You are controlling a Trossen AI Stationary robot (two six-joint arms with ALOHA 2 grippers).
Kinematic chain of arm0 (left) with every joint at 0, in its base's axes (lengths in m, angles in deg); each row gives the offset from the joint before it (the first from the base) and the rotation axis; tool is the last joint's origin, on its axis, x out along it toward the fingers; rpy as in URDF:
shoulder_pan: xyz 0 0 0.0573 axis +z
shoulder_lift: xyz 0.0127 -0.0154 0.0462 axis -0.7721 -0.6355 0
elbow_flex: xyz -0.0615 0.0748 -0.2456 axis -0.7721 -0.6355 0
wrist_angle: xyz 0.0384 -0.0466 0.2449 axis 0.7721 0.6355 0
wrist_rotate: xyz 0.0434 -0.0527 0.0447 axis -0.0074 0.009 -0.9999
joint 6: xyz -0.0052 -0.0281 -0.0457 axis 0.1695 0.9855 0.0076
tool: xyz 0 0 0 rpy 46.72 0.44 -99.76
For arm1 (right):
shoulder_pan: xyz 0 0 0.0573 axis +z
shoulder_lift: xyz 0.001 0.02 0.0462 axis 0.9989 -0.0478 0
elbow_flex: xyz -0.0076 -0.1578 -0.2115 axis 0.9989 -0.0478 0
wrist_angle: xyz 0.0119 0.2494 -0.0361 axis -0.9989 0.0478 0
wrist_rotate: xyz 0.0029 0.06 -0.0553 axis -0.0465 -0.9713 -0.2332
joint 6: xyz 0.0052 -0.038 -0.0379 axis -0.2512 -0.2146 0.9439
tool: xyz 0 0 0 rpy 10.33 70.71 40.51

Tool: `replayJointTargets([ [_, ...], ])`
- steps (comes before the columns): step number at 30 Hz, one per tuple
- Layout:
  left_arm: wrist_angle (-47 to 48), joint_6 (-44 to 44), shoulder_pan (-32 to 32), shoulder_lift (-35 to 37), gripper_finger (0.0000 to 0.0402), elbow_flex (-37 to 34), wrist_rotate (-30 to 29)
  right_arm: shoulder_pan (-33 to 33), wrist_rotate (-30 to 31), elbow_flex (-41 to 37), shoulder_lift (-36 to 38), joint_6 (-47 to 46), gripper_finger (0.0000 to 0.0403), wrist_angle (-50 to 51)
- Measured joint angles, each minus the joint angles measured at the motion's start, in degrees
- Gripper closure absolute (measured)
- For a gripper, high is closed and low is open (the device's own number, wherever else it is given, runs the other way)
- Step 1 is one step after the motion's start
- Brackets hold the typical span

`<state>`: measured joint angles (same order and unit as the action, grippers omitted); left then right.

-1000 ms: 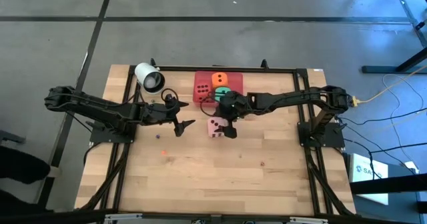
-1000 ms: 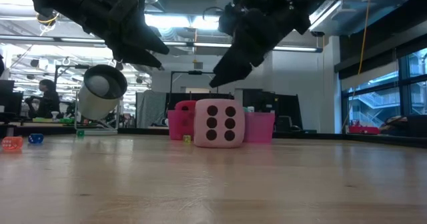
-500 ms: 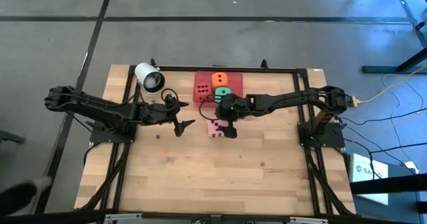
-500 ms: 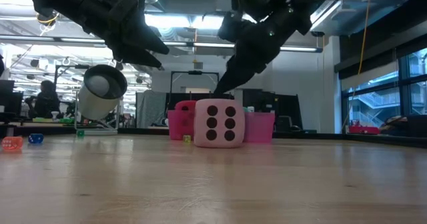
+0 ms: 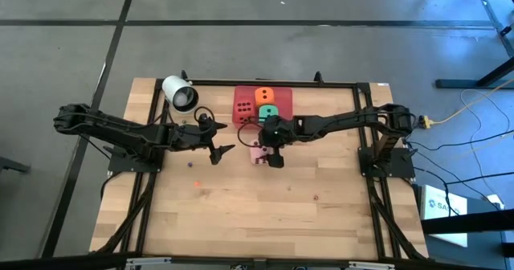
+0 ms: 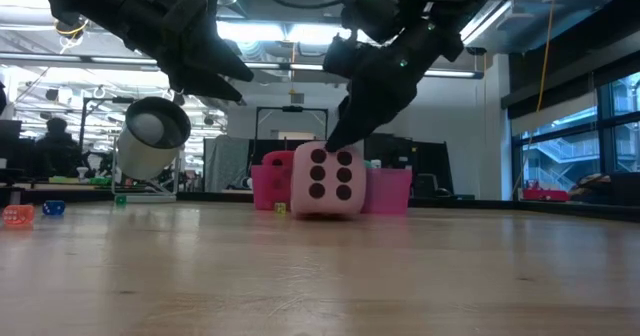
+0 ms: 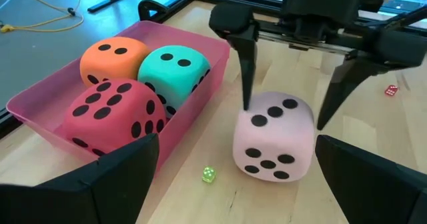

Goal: Pick & Place Dice
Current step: Put the pink die into the pink bin

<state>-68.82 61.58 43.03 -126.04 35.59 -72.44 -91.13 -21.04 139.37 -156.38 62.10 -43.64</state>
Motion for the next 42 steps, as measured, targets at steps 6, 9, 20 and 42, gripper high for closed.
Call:
replayJointTargets([
  [6, 0.0, 0.0, 0.0, 0.0, 0.0002, 0.0, 0.0, 0.4, 3.6, -0.1, 0.0, 1.3, 0.0025, 0.8],
  [9, 0.0, 0.0, 0.0, 0.0, 0.0002, 0.0, 0.0, 0.3, 3.9, 0.0, -0.1, 1.3, 0.0025, 1.4],
  [20, 0.0, 0.5, 0.0, 0.0, 0.0002, 0.0, -0.1, -1.0, 3.9, 0.2, -2.3, 0.3, 0.0025, 0.7],
  [42, 0.0, 0.5, 0.0, 0.0, 0.0002, 0.0, -0.1, -2.2, 4.1, 0.1, -2.3, -0.1, 0.0071, 0.4],
])
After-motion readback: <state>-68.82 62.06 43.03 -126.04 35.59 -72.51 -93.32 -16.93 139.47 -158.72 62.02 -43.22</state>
